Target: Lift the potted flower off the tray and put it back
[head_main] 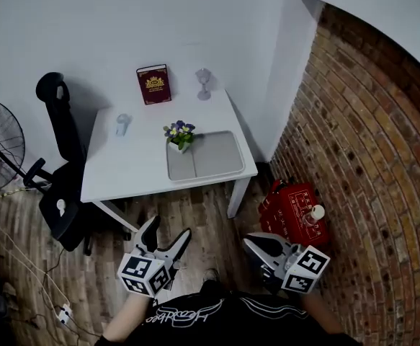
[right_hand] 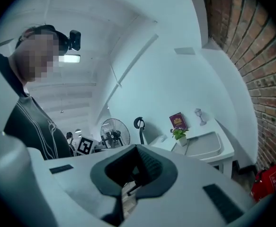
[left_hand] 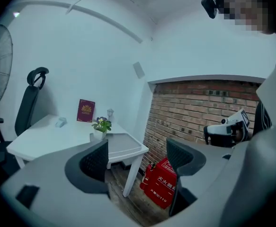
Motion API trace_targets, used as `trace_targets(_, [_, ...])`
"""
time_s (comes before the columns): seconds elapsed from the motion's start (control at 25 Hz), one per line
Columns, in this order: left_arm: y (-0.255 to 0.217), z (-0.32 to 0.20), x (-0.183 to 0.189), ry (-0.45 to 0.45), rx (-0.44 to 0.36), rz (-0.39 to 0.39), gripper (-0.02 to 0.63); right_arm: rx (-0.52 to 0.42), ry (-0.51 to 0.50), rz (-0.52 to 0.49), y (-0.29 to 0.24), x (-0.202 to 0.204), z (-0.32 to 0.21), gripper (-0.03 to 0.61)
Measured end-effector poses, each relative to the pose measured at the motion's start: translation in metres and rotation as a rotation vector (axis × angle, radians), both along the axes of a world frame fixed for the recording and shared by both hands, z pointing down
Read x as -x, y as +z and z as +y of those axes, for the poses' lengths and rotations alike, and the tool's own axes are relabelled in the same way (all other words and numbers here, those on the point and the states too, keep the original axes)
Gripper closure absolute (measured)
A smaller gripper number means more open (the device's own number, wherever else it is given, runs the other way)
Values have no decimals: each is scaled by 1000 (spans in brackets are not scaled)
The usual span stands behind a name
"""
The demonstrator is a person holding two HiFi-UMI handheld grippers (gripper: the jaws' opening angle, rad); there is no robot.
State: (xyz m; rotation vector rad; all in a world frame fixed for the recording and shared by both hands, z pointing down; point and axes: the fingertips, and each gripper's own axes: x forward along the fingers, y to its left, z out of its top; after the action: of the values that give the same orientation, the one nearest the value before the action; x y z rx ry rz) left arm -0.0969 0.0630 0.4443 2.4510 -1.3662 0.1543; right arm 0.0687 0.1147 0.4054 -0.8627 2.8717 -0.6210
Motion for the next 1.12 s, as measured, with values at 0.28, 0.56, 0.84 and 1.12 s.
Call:
trace_targets(0.28, [18, -88, 15, 17, 17, -37, 233, -6, -32, 1, 2, 33, -86, 577])
trace_targets(0.56, [34, -145, 19, 16, 44, -56, 233, 12, -19, -6, 12, 33, -125, 577])
trace_targets(0.84, [57, -195, 12, -19, 101, -63, 233, 61, -24, -20, 27, 22, -176, 577])
trace_targets(1.12, [75, -250, 16, -68, 109, -118, 233, 76, -83, -32, 23, 22, -254, 577])
